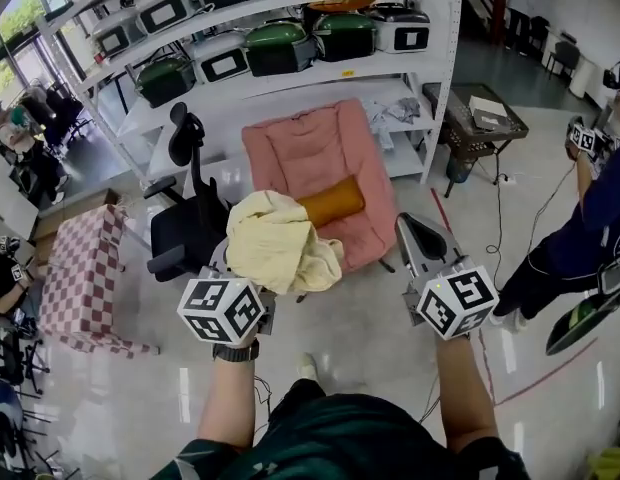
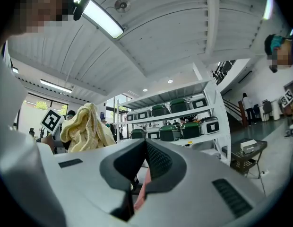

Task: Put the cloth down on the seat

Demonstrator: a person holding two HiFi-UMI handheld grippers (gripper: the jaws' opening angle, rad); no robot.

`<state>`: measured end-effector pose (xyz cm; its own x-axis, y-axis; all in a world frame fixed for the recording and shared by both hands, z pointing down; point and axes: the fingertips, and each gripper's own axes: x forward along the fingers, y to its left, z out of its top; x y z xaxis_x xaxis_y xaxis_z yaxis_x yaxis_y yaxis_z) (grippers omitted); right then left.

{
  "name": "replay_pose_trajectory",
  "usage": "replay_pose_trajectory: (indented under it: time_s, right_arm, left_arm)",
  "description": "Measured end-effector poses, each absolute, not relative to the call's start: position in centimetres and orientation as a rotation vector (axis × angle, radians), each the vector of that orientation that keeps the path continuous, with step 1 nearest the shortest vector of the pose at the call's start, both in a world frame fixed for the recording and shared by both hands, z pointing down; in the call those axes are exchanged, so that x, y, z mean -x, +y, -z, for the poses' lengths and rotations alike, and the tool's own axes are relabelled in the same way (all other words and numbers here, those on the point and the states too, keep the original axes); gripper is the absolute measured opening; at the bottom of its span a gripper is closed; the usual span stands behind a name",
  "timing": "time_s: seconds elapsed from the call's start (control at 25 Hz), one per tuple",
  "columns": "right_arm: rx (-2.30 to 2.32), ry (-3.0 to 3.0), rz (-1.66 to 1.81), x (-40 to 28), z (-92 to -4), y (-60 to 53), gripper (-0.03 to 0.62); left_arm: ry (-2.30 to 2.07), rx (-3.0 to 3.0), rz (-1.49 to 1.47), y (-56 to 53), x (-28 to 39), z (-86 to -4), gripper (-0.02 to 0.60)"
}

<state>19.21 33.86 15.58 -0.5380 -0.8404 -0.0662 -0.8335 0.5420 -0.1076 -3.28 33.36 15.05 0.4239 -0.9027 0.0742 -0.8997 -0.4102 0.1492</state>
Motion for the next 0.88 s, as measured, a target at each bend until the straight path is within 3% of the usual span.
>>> replay_pose_trajectory:
  time_s: [0.88]
  right_arm:
    - [1.553,2.666,0.097,-7.1,-17.9,17.9,0.005]
  left_arm:
    - [-1.495,-2.545,0.006,15.9,14.1,-19.1,0.072]
